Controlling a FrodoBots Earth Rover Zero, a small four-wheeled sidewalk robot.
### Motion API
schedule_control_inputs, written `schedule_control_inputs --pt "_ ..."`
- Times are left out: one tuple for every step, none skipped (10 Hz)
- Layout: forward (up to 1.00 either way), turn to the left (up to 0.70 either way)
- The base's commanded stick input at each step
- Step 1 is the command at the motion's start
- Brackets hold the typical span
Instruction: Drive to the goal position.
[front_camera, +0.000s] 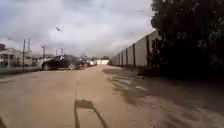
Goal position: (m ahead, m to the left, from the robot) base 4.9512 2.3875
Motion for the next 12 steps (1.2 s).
schedule_control_inputs --pt "0.70 0.00" --pt "0.70 0.00" --pt "0.70 0.00" --pt "0.70 0.00" --pt "0.70 0.00" --pt "0.70 0.00" --pt "0.70 0.00" --pt "0.70 0.00" --pt "0.70 0.00" --pt "0.70 0.00" --pt "0.70 0.00" --pt "0.70 0.00"
